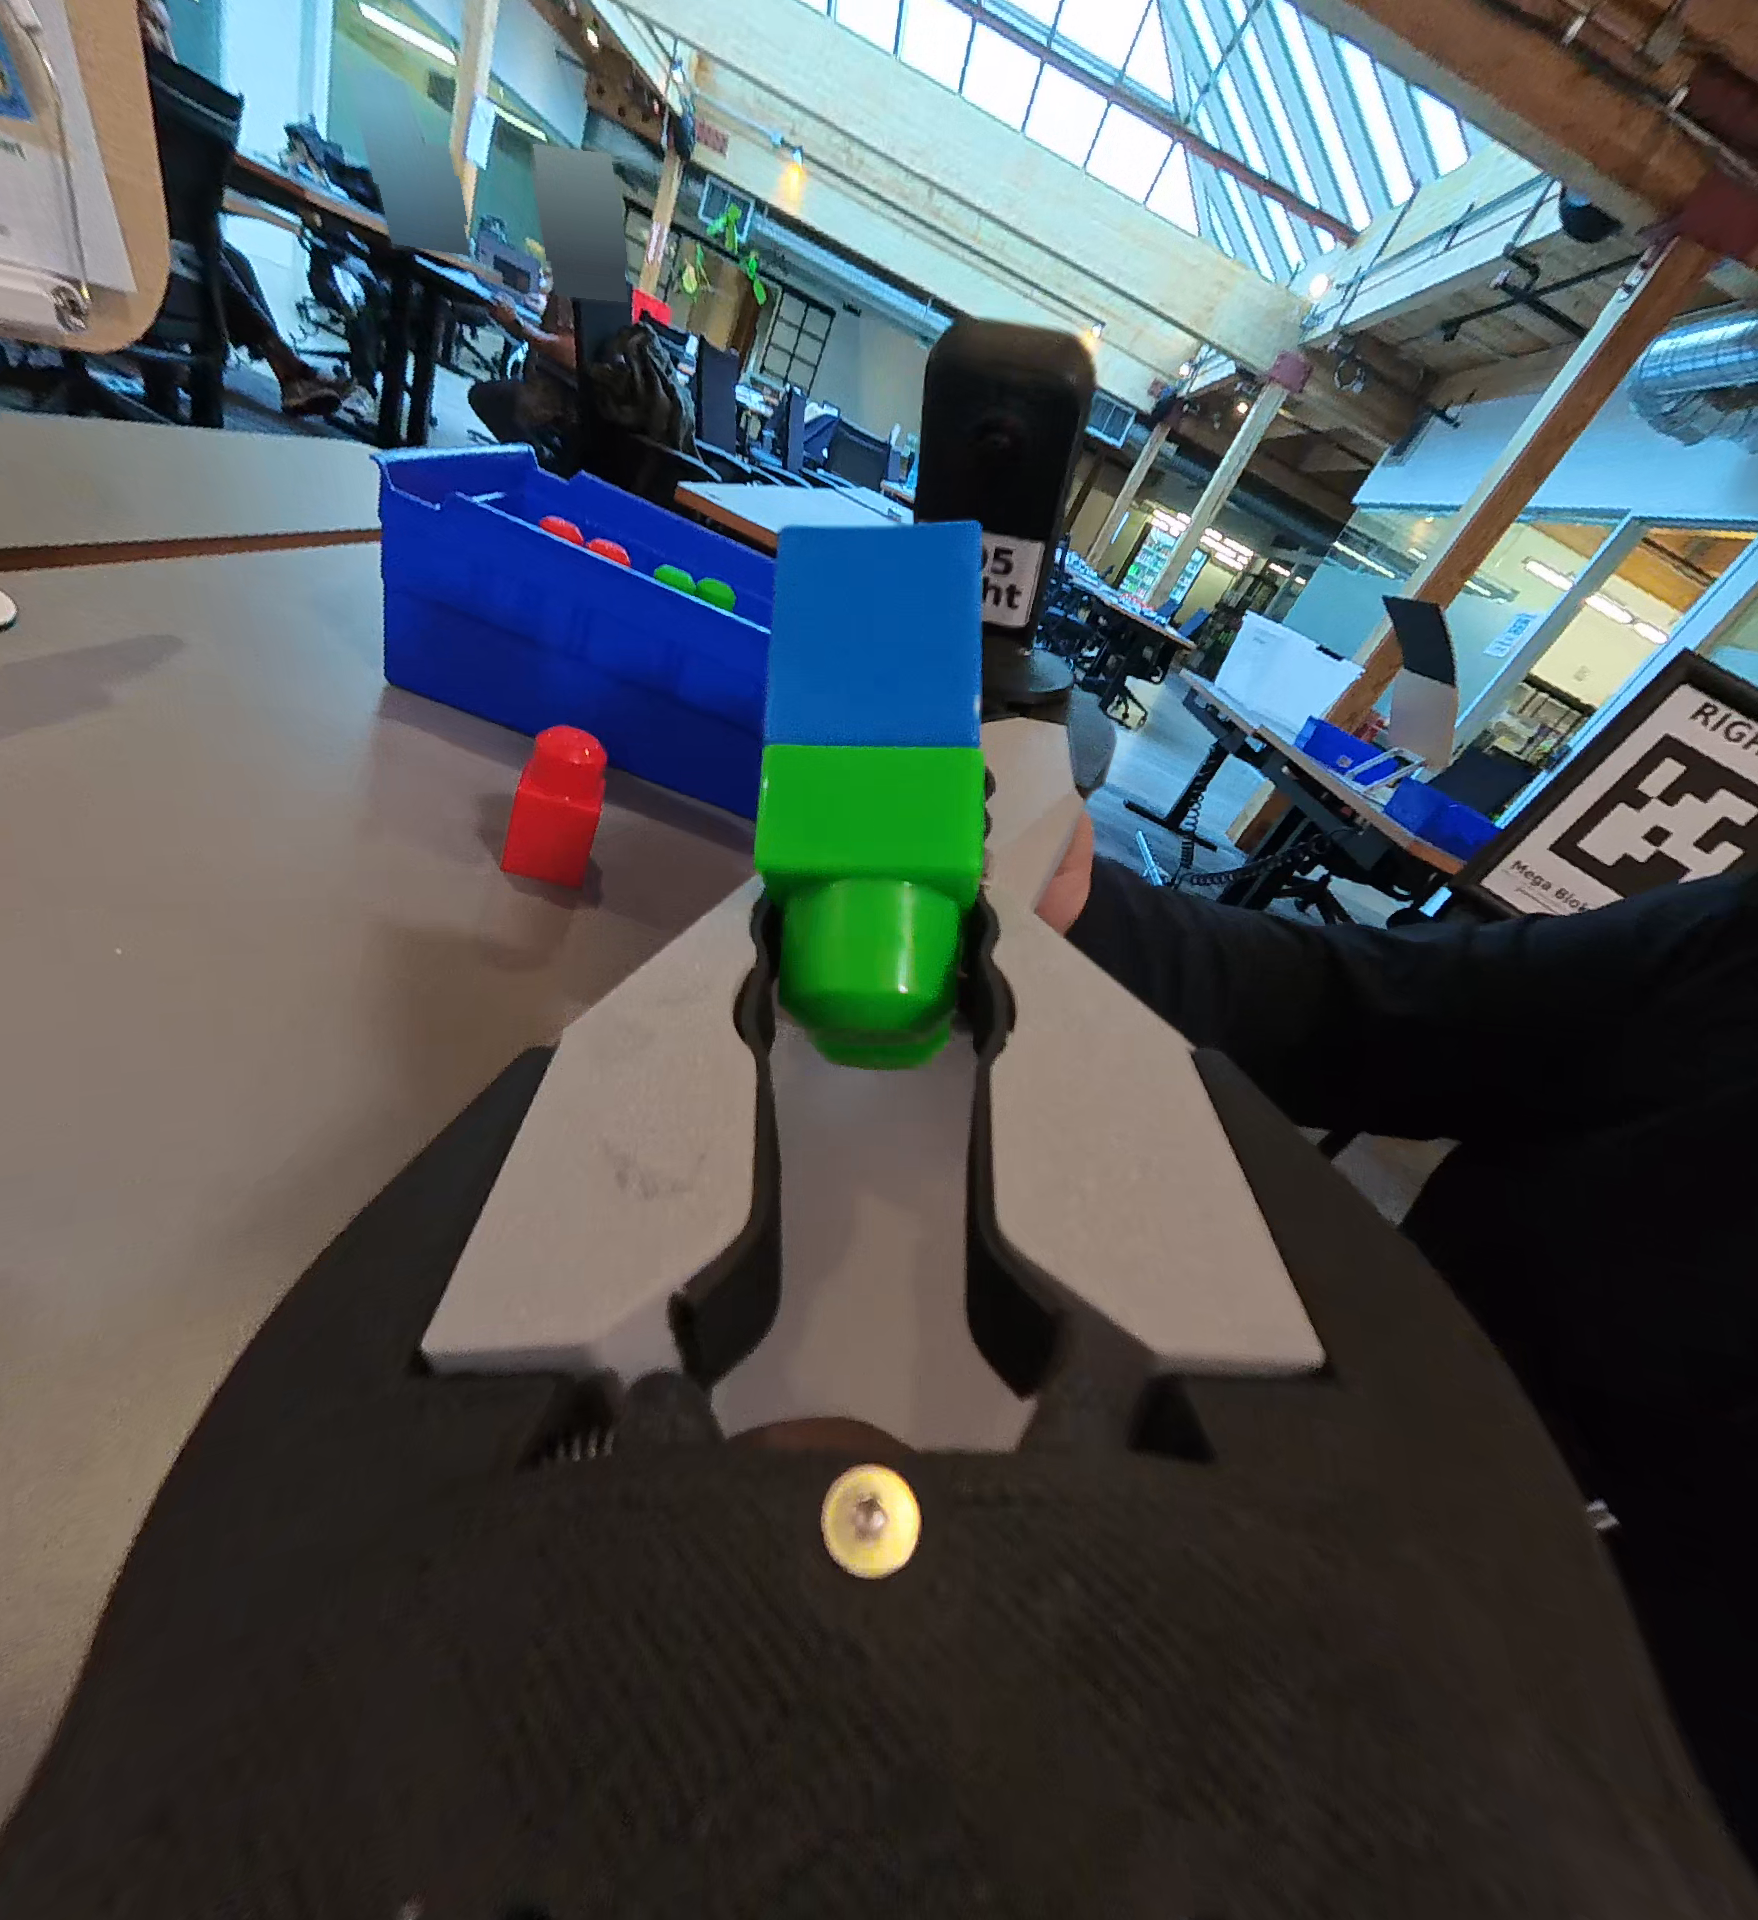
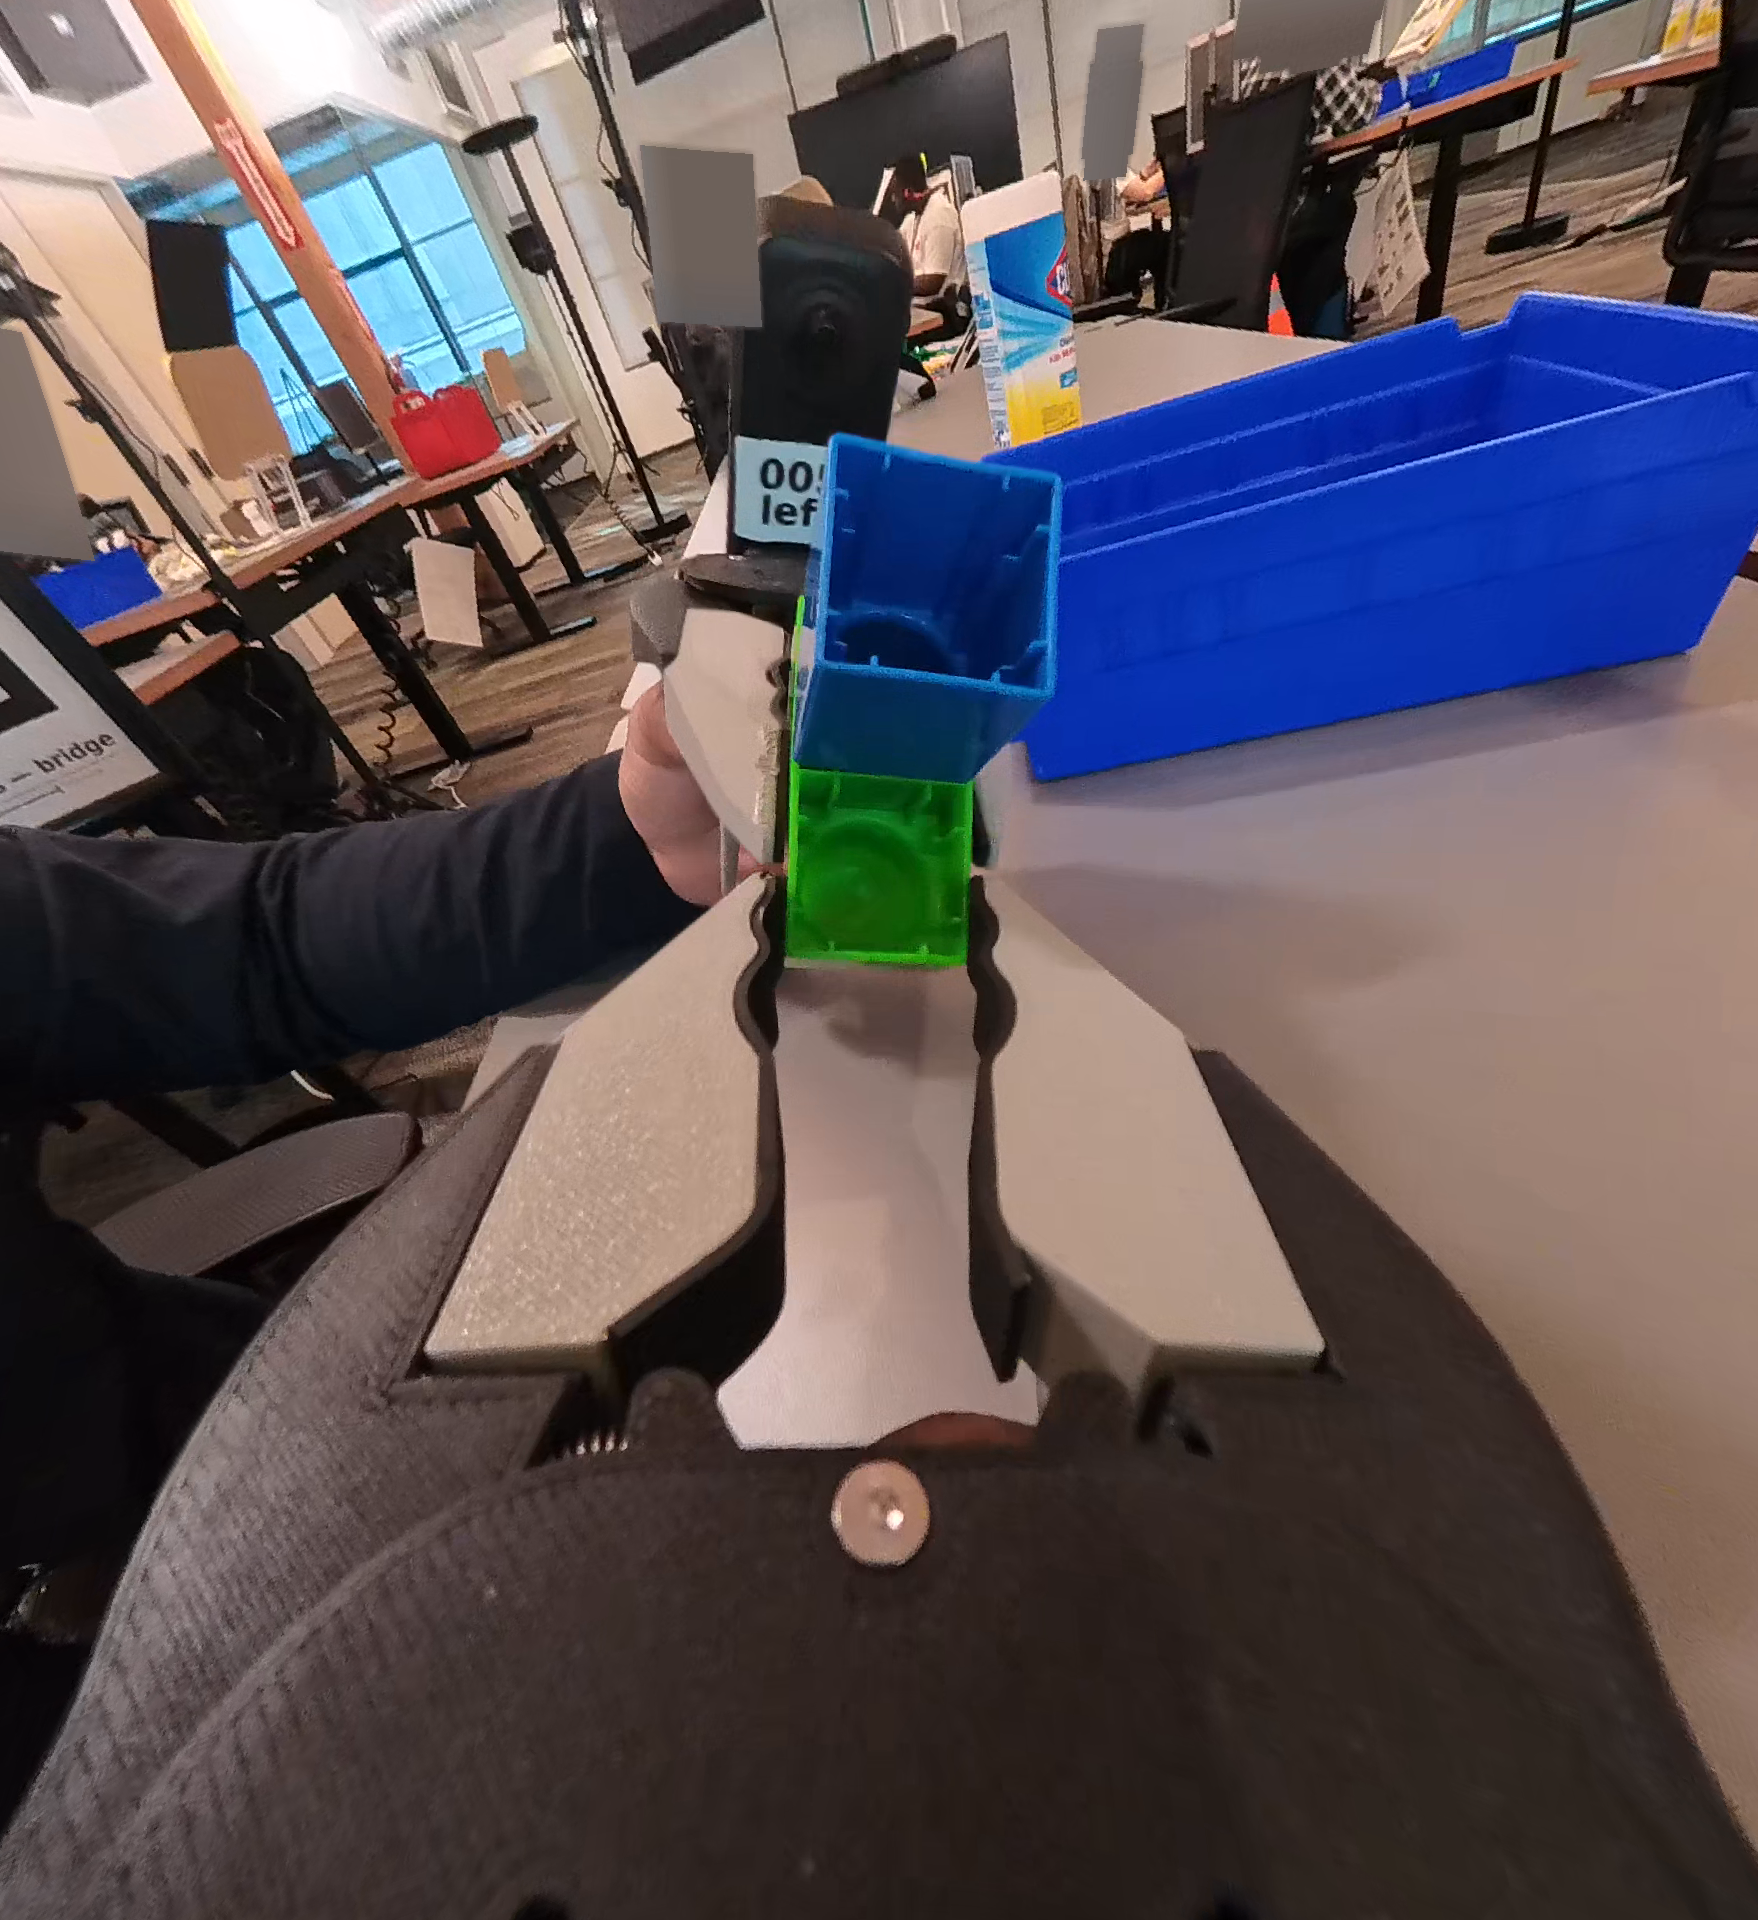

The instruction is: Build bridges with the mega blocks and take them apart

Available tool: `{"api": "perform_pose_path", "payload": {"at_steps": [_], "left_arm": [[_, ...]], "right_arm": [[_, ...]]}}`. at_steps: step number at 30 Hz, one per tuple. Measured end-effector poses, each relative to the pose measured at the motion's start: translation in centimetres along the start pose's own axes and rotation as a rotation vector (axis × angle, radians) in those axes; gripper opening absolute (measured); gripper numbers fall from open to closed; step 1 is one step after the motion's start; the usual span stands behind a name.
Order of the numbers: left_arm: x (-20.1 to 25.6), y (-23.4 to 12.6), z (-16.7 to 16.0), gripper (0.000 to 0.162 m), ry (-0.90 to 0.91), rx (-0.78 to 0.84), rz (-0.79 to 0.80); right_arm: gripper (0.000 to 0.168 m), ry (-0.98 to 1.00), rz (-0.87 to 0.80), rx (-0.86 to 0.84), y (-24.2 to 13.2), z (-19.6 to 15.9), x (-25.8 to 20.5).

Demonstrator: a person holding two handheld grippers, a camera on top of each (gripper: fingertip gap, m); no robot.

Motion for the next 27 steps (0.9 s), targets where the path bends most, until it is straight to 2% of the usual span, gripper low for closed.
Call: {"api": "perform_pose_path", "payload": {"at_steps": [4, 8, 12, 13, 19, 22, 27], "left_arm": [[0.1, 0.3, -0.8, 0.033, 0.006, -0.048, -0.004], [0.3, 0.3, -0.7, 0.033, 0.058, -0.065, 0.007], [0.2, 0.0, -0.3, 0.033, 0.064, -0.047, 0.023], [0.1, -0.1, -0.2, 0.033, 0.052, -0.037, 0.022], [-0.7, -1.1, 0.7, 0.033, -0.015, 0.044, 0.035], [-1.0, -1.3, 0.8, 0.033, -0.019, 0.046, 0.046], [-1.3, -1.6, 1.1, 0.033, -0.024, 0.07, 0.069]], "right_arm": [[0.033, 0.008, 0.015, -0.076, -0.1, -0.7, 0.1], [0.033, 0.066, 0.042, -0.082, -0.1, -0.8, 0.1], [0.035, 0.035, 0.003, -0.073, -1.4, 0.3, 0.7], [0.04, 0.014, -0.035, -0.077, -2.1, 0.8, 1.1], [0.038, -0.153, -0.414, -0.072, -9.0, 3.6, 5.1], [0.042, -0.144, -0.534, -0.161, -11.1, 2.7, 6.8], [0.041, -0.08, -0.847, -0.251, -12.8, 0.8, 9.7]]}}
Point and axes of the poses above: each gripper's, where its closed fingertips meet, y out along the fingers, z out of its top, x = y × z across the jaws, the point moved 6 cm from there along -y, back along the fingers, and after that the axes turned 12 degrees about x, right-handed, at the moved point
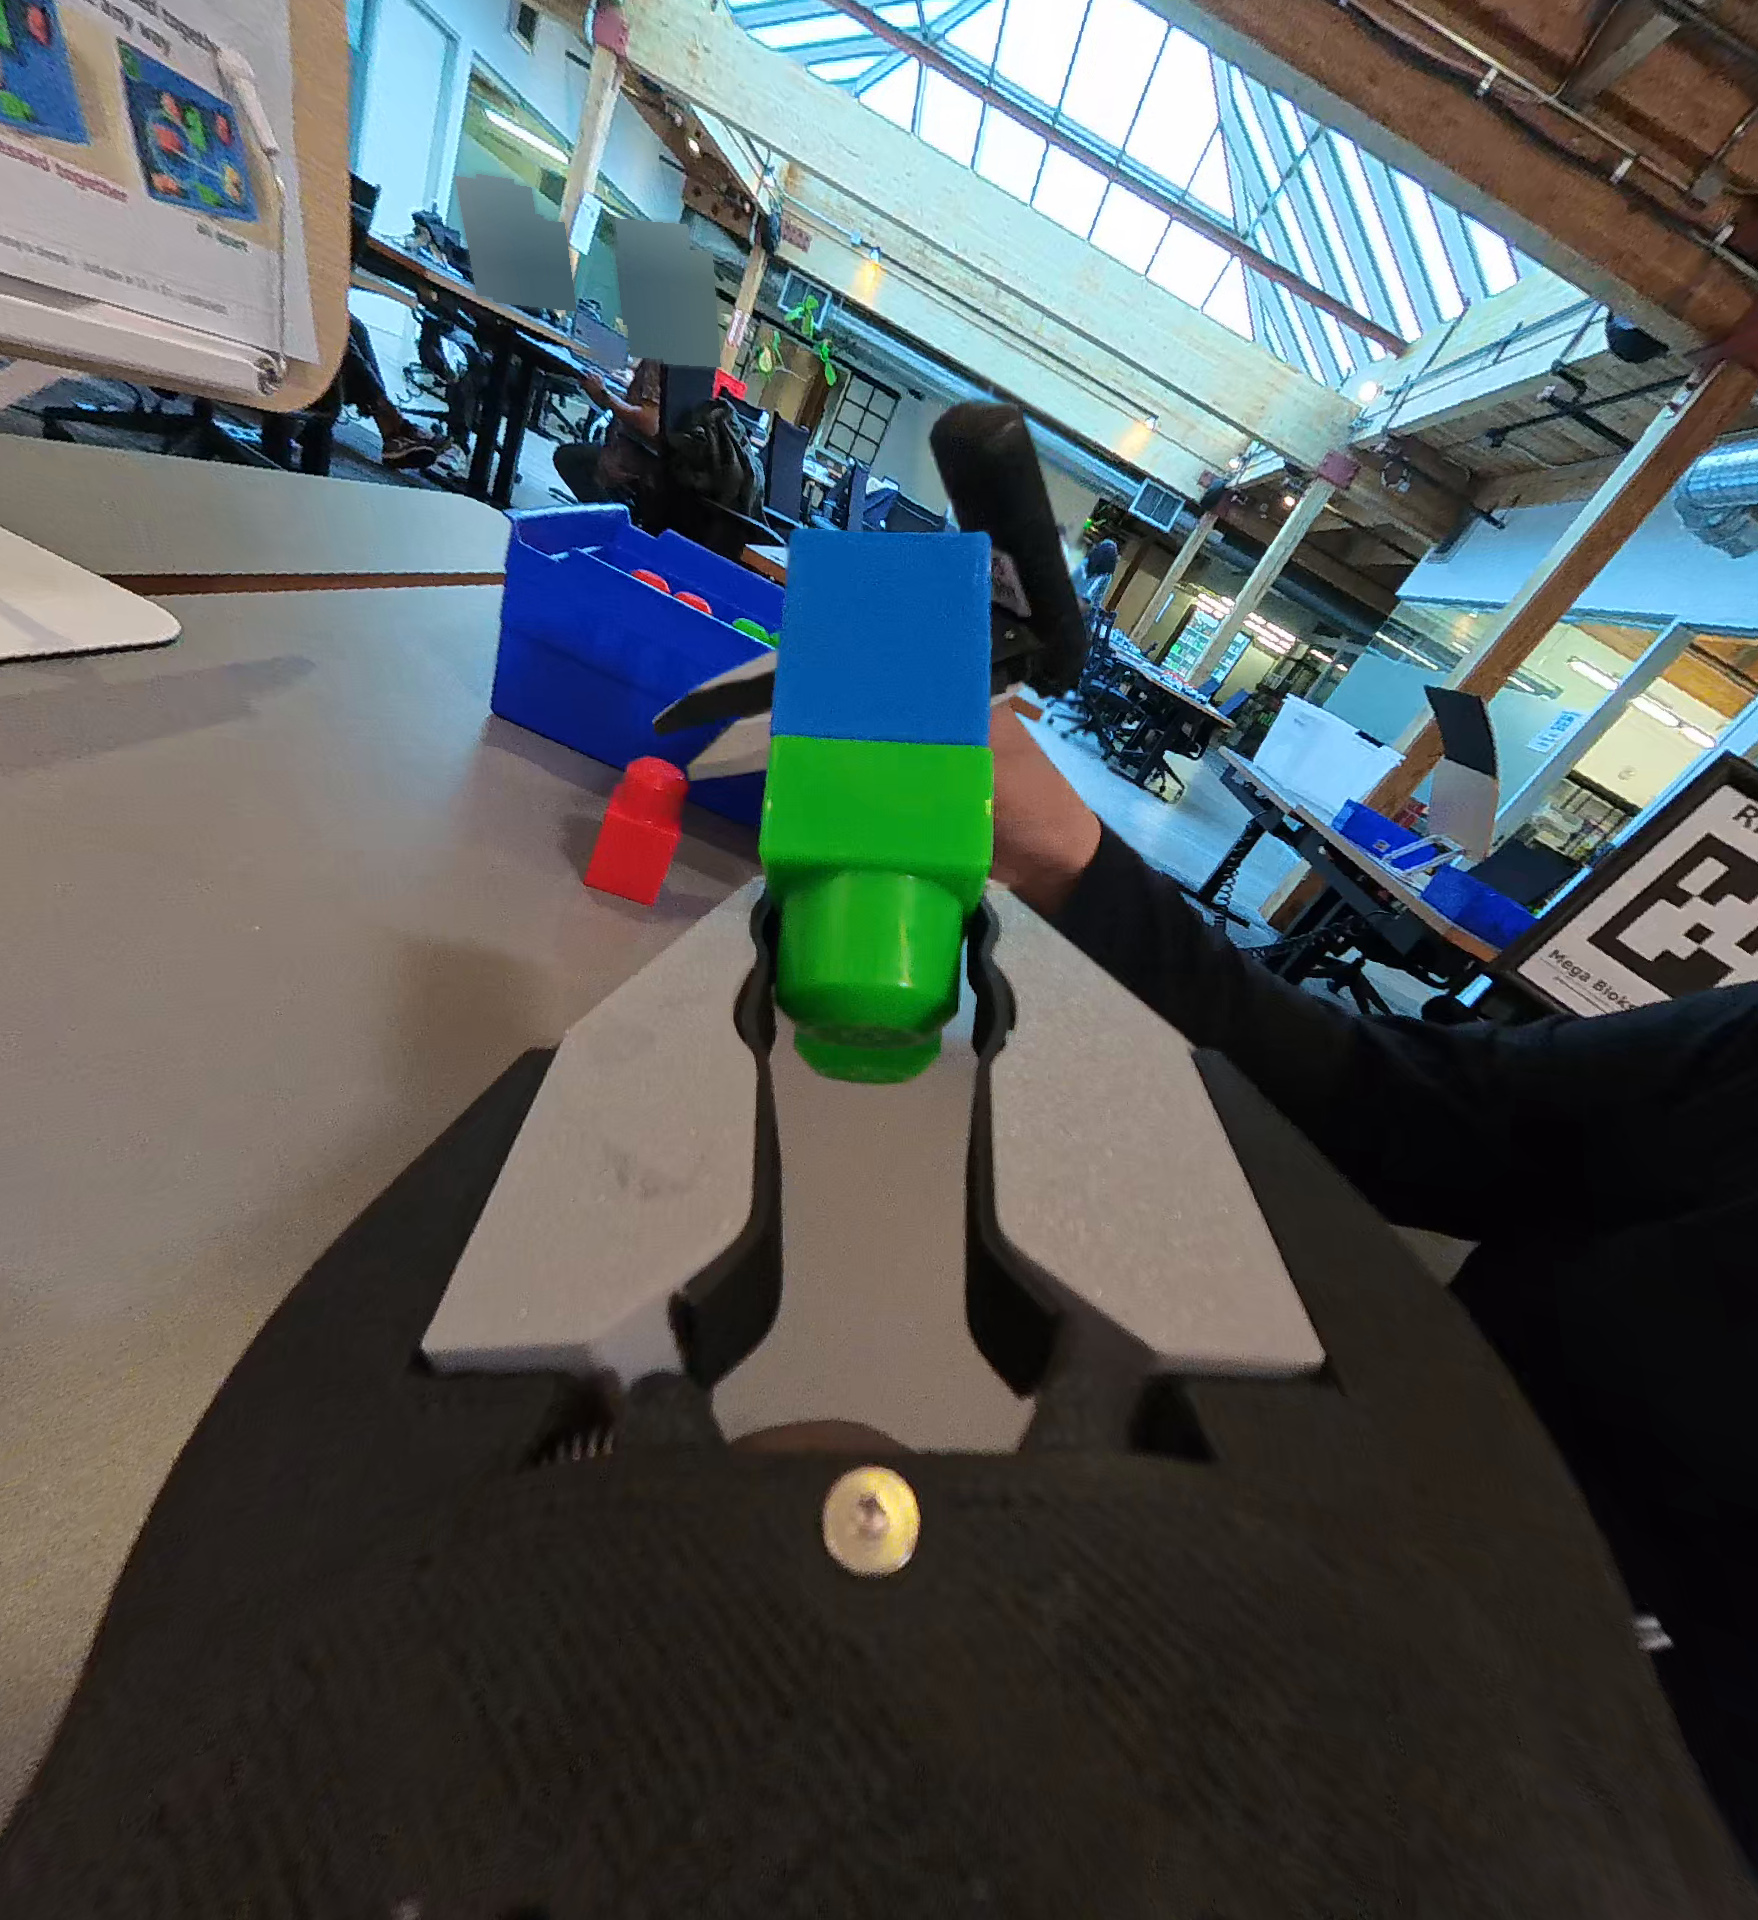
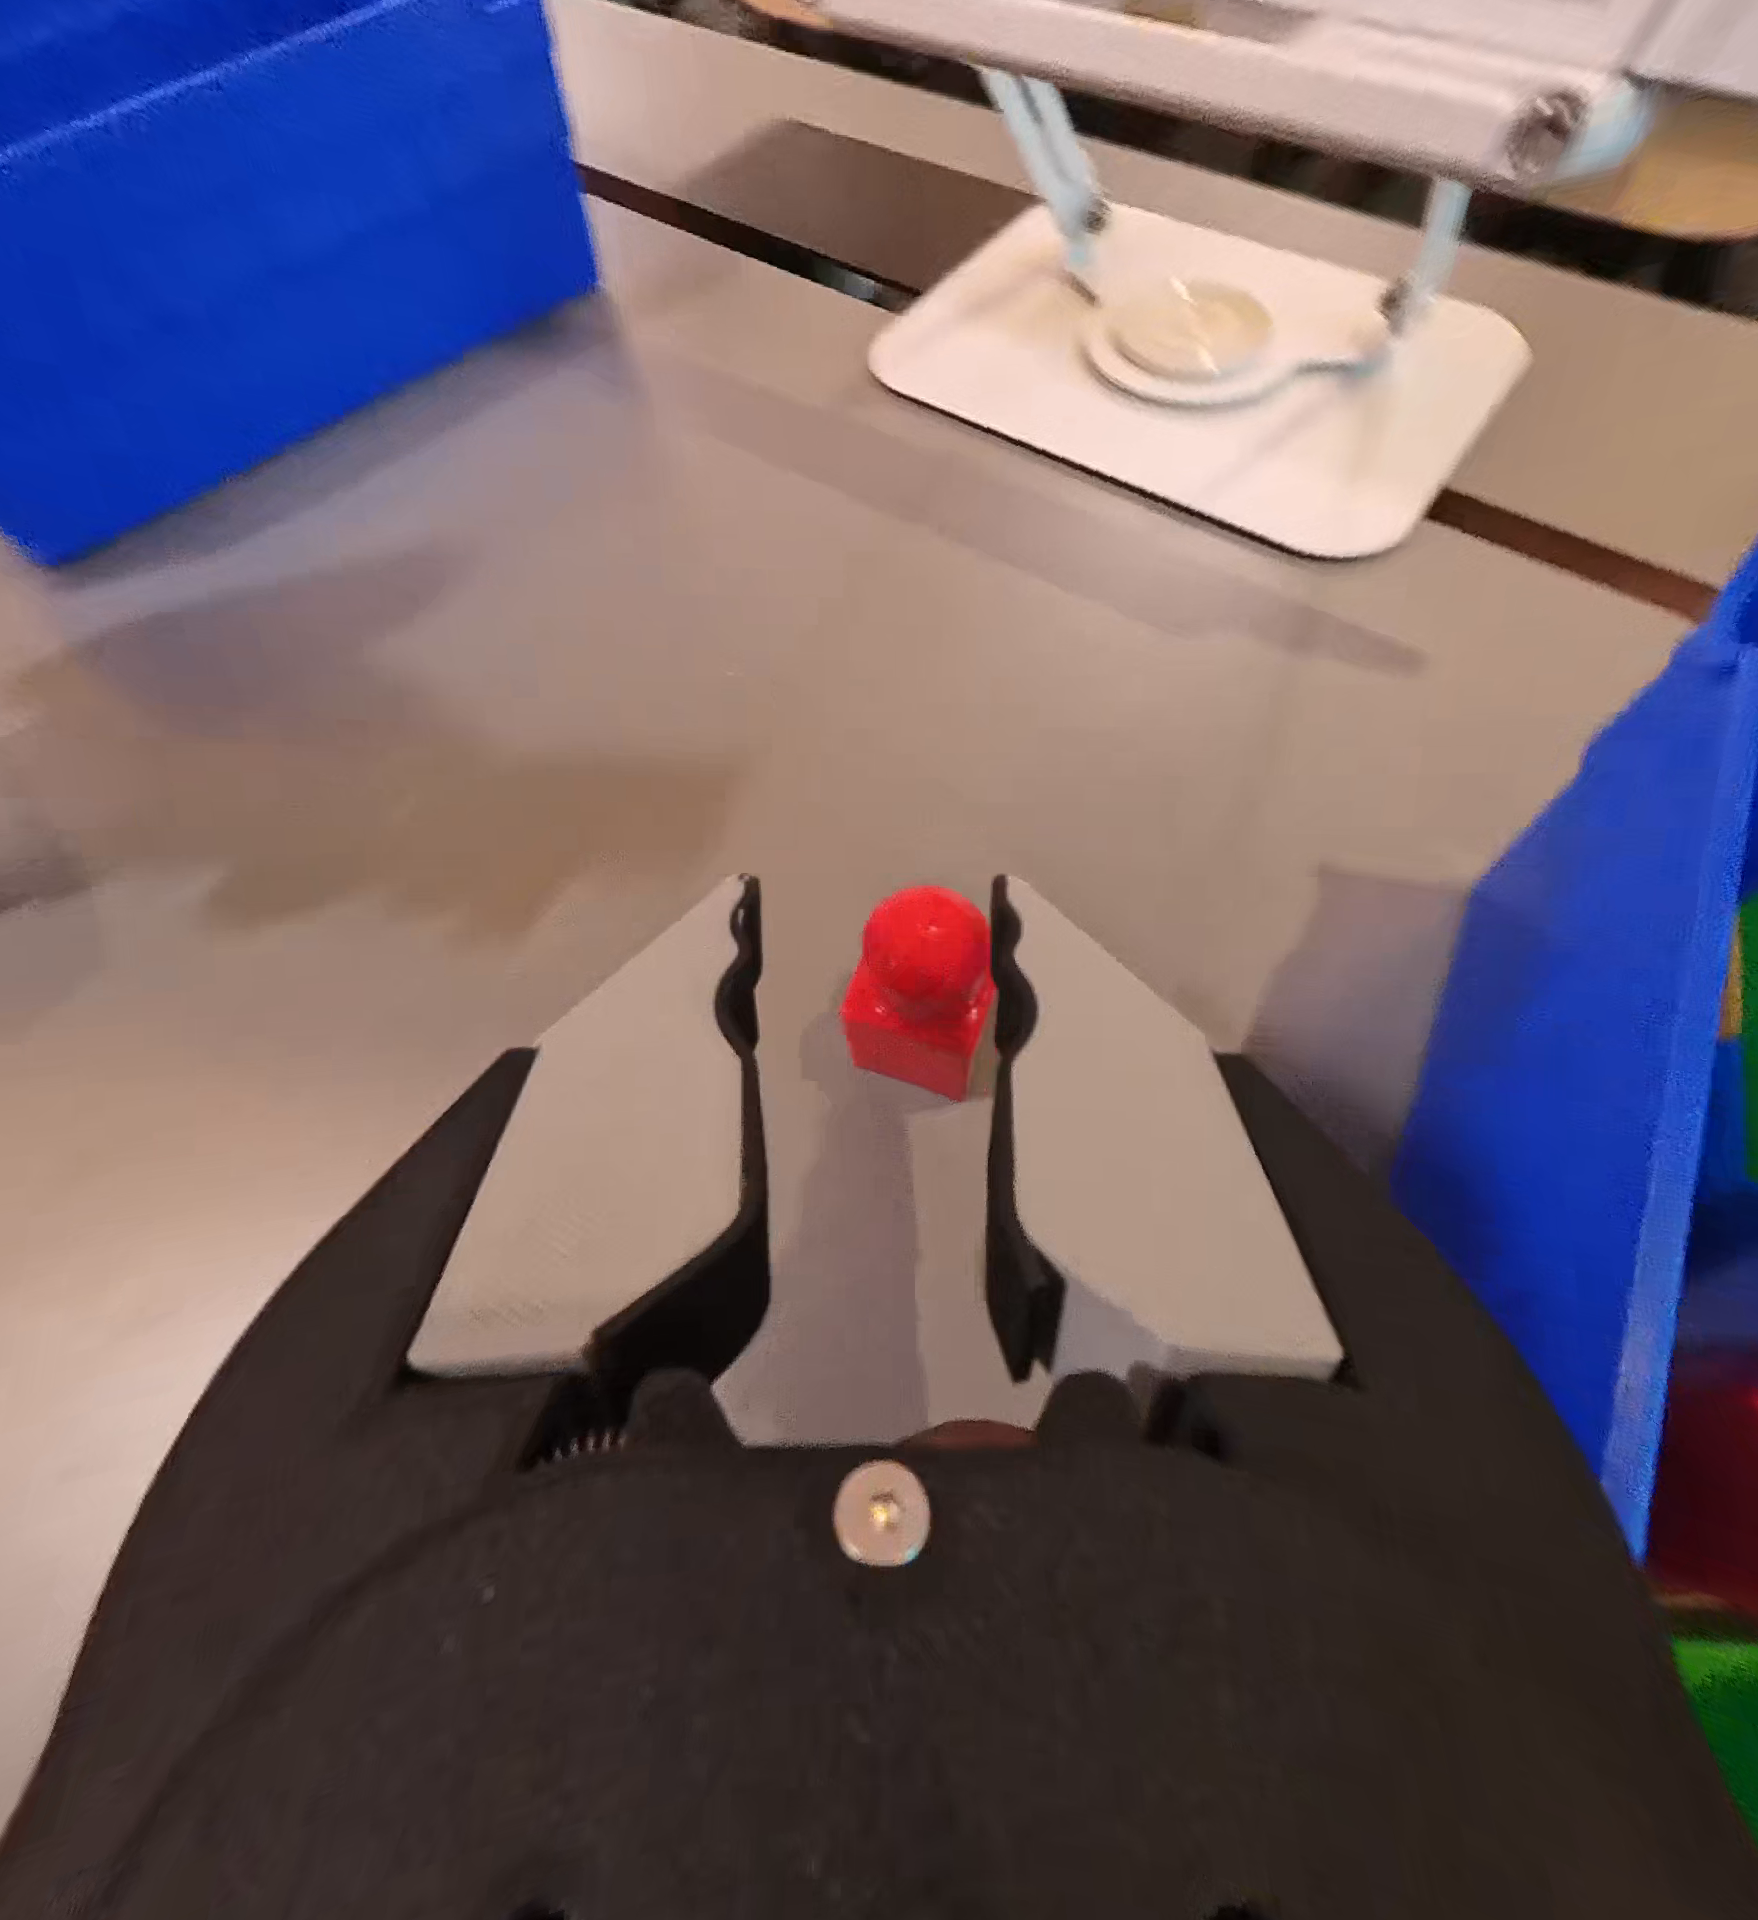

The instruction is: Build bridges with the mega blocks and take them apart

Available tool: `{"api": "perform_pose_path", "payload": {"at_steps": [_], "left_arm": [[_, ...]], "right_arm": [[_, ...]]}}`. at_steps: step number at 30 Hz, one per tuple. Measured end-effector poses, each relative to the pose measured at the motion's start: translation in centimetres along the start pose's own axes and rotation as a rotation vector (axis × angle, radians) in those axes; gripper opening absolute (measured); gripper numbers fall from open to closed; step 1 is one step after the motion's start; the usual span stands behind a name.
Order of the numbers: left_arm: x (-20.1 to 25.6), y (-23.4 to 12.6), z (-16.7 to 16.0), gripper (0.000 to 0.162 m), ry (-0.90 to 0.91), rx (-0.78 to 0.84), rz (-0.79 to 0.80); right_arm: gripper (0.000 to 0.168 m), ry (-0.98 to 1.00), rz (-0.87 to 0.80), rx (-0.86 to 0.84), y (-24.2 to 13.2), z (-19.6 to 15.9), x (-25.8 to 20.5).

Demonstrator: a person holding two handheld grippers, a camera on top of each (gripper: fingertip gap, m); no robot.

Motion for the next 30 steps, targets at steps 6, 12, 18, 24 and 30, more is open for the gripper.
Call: {"api": "perform_pose_path", "payload": {"at_steps": [6, 12, 18, 24, 30], "left_arm": [[-0.1, -0.2, 0.2, 0.033, 0.002, 0.009, 0.005], [-0.3, 0.1, -0.3, 0.033, -0.014, -0.013, 0.02], [-0.5, 0.0, -0.2, 0.033, -0.021, -0.007, 0.027], [-0.5, 0.0, -0.4, 0.033, -0.023, -0.02, 0.024], [-0.6, 0.0, -0.5, 0.033, -0.024, -0.029, 0.028]], "right_arm": [[0.054, 0.135, -0.018, -0.098, 1.2, -2.3, 0.1], [0.035, 0.081, 0.004, -0.157, 2.8, -3.8, -0.4], [0.034, -0.109, 0.29, -0.121, 3.7, -3.2, -6.0], [0.045, -0.23, 0.394, -0.166, 4.0, -4.0, -8.4], [0.048, -0.178, 0.425, -0.16, 3.9, -4.0, -8.5]]}}
Point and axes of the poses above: each gripper's, where its closed fingertips meet, y out along the fingers, z out of its top, x = y × z across the jaws, the point moved 6 cm from there along -y, back along the fingers, and after that the axes turned 12 degrees about x, right-handed, at the moved point
